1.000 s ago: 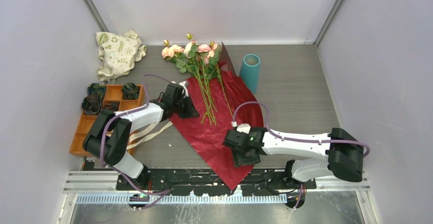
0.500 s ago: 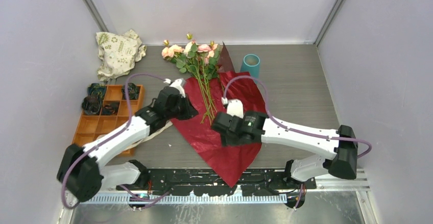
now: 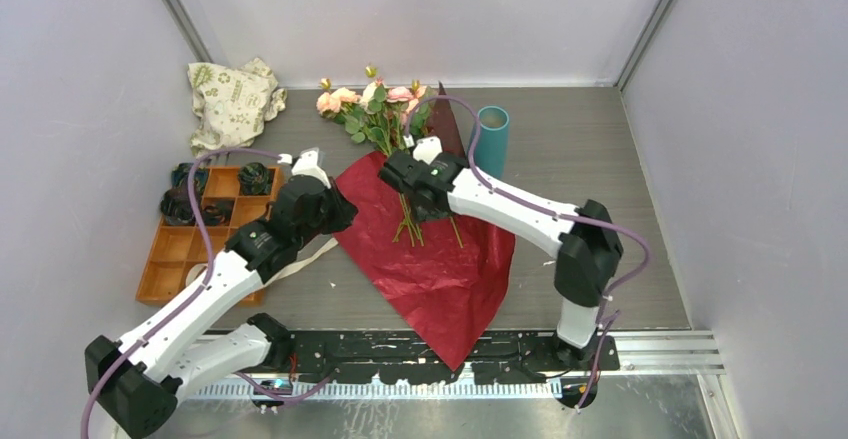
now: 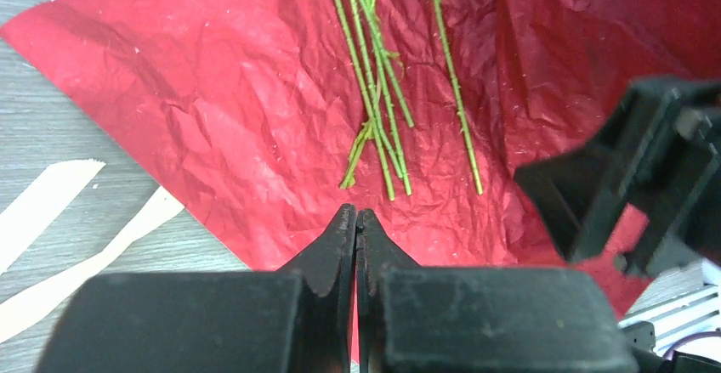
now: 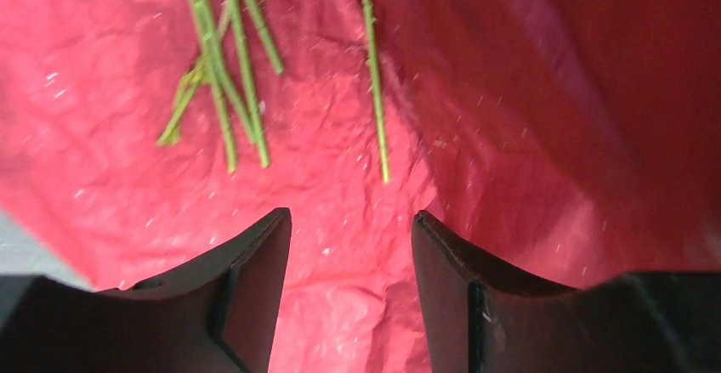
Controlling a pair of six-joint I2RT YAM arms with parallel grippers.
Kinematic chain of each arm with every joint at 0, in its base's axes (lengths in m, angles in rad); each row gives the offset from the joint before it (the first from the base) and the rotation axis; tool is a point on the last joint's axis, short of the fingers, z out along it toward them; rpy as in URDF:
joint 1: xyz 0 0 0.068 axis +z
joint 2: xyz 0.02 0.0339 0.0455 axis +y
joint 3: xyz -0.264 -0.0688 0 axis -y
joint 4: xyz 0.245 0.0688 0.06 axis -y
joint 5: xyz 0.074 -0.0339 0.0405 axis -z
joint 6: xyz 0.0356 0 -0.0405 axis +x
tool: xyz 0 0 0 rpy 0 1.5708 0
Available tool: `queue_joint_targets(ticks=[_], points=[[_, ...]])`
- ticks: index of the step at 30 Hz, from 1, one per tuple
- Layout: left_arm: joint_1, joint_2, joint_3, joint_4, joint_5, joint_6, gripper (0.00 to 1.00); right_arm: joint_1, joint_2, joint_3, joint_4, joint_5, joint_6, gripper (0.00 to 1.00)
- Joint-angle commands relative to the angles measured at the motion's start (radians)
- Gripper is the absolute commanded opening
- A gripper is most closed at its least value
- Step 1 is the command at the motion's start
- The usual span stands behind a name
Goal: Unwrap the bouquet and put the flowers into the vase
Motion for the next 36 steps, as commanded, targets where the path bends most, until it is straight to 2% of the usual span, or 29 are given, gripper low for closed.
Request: queue_joint_targets(ticks=[1,5,14,20,25,30,36], points=[[0.004,0.048,-0.012,0.034,-0.017,-0.003,0.01,-0.099,0.075,0.061,0.026,0.023,-0.081,0.59],[0.003,0.122,-0.025,0.069,-0.034,0.011,0.00,-0.164,0.091,-0.019,0.026,0.084,-0.062,0.57],[0.003,0.315,-0.046,0.150,-0.021,-0.019,0.00,-0.260,-0.024,-0.261,0.070,0.036,-0.013,0.58],[0.007,0.338,-0.043,0.117,-0.063,-0.018,0.00,-0.274,-0.035,-0.313,0.062,0.013,0.004,0.58],[0.016,0.250,-0.015,0.035,-0.120,-0.004,0.00,-0.259,-0.108,-0.268,0.051,-0.001,-0.018,0.56],[0.018,0.120,0.055,-0.074,-0.183,0.009,0.00,-0.225,-0.165,-0.087,0.054,-0.052,-0.067,0.57],[0.019,0.034,0.116,-0.157,-0.226,0.023,0.01,-0.188,-0.042,0.114,0.069,-0.148,-0.143,0.54]])
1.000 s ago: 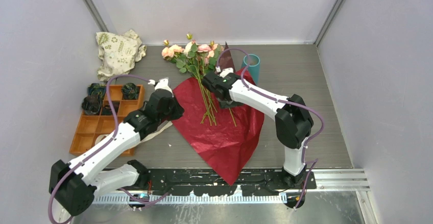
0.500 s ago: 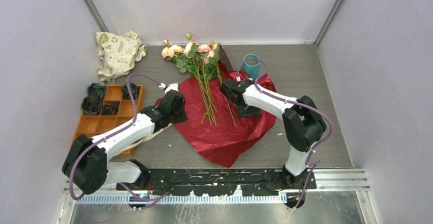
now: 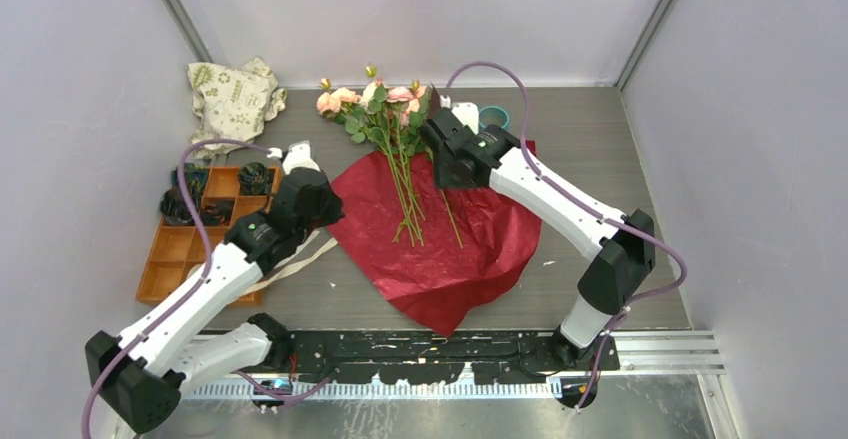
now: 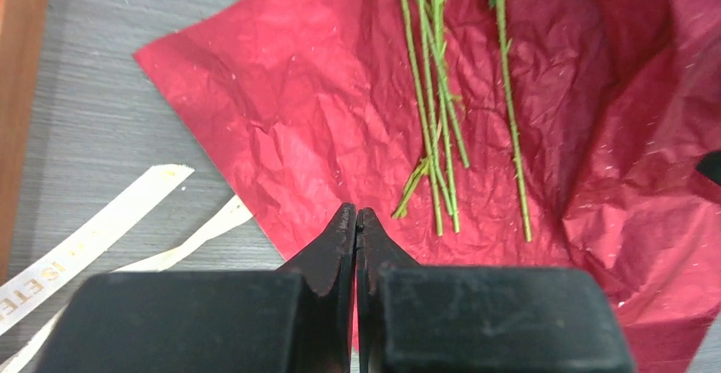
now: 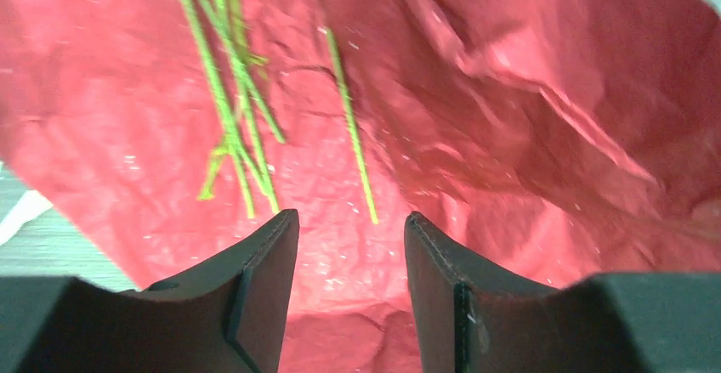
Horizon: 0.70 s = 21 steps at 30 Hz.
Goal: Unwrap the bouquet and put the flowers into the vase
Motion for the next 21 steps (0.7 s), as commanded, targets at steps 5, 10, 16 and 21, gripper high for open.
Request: queue_joint_targets(ticks=[5,10,16,21], points=[[0.007,-0.060,0.057,-0.075,-0.078,0.027,0.02,0.037,0.261,0.305,-0.006,-0.106,-0.124,0.50],[0.008,-0.046,0.059,-0.072,-0.080,0.035,0.02,0.037,0.481,0.551,-0.080,-0.099,-0.182,0.50],[0.008,-0.043,0.058,-0.066,-0.079,0.051,0.02,0.013,0.722,0.816,-0.183,0.053,-0.227,0.55],[0.009,-0.045,0.053,-0.061,-0.087,0.061,0.02,-0.047,0.790,0.840,-0.168,0.105,-0.235,0.56]])
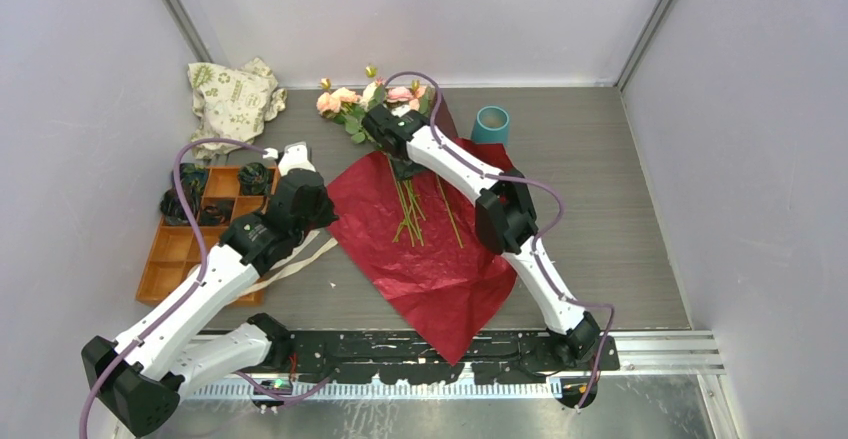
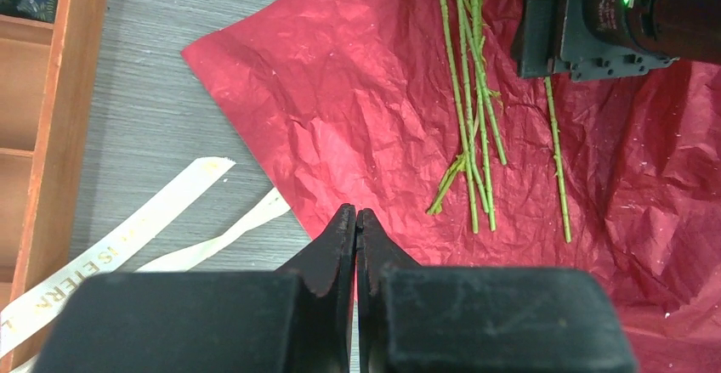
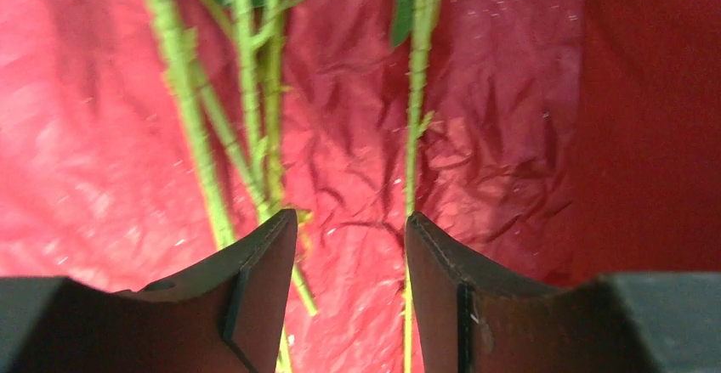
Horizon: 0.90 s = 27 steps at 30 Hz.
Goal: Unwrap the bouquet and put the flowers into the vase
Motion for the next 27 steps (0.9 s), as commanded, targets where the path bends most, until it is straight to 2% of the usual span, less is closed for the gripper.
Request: queue_joint_targets(ticks=[1,5,11,21,27], points=[[0.005,-0.008,0.015,0.023,-0.028,0.020,0.02,-0.071,0.007,0.052,-0.018,0.088,-0.025,0.56],[0.006,-0.002,0.007,0.041,-0.014,0.015,0.03,-0.115,-0.004,-0.016,0.059,0.059,-0.033,0.56],[0.005,0.012,0.007,0.045,-0.002,0.011,0.03,-0.162,0.015,-0.047,0.150,-0.074,-0.030,0.55],[0.005,-0.019,-0.019,0.037,-0.017,0.004,0.03,-0.181,0.025,-0.081,0.258,-0.200,-0.015,0.55],[0.006,-0.019,-0.020,0.028,-0.010,0.001,0.03,-0.193,0.067,-0.041,0.230,-0.172,0.024,0.55]])
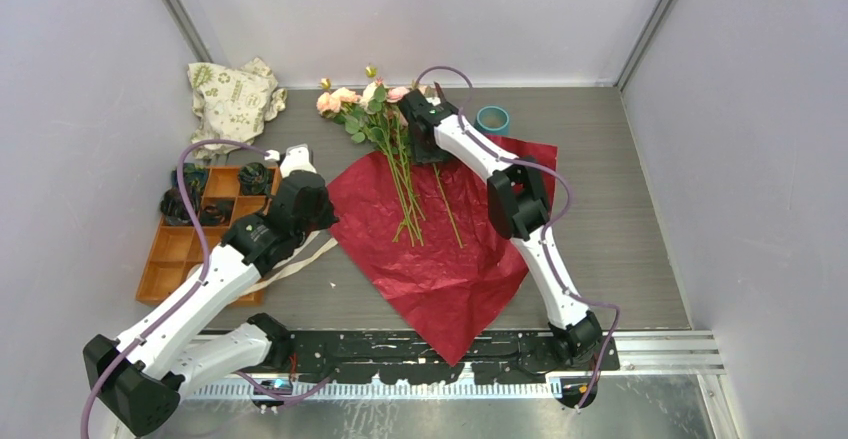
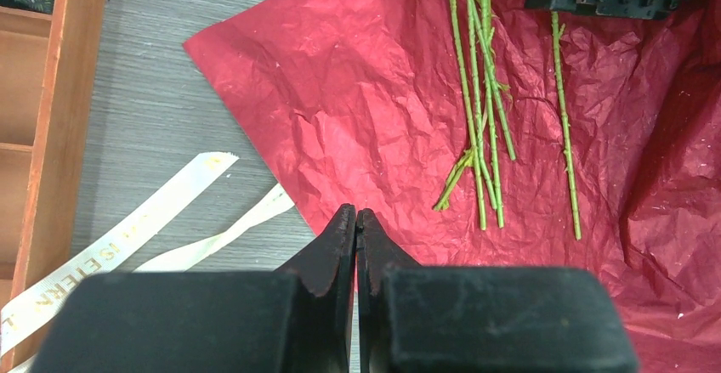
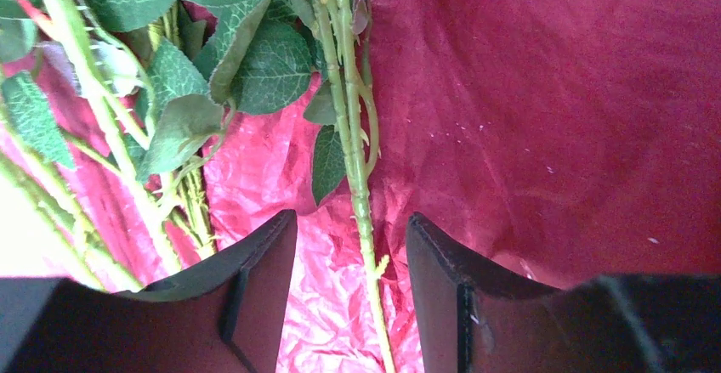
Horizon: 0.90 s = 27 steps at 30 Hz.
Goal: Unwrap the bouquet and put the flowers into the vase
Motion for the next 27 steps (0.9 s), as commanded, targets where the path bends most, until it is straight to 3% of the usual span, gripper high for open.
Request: queue_joint_targets(ticks=[1,6,9,15,19,27], points=[[0.003,-0.023,-0.004,0.024,-0.011,-0.004,0.03,-0.013,0.025,0.035,0.021,0.002,0.026,0.55],[0.004,-0.033,-0.011,0.025,-0.010,-0.007,0.03,-0.032,0.042,0.021,0.045,-0.034,0.004,0.50],[0.004,-0.032,-0.011,0.024,-0.008,-0.009,0.03,-0.034,0.047,0.011,0.051,-0.070,0.000,0.24],[0.005,-0.044,-0.012,0.015,-0.011,-0.012,0.03,-0.025,-0.017,-0.142,0.112,-0.140,0.038,0.02],[0.005,-0.057,-0.014,0.005,-0.029,-0.008,0.03,0.002,-0.084,-0.294,0.199,-0.193,0.077,0.01],[0.006,-0.091,-0.012,-0.026,-0.049,-0.003,0.04,0.146,-0.089,-0.369,0.230,-0.265,0.128,0.01]])
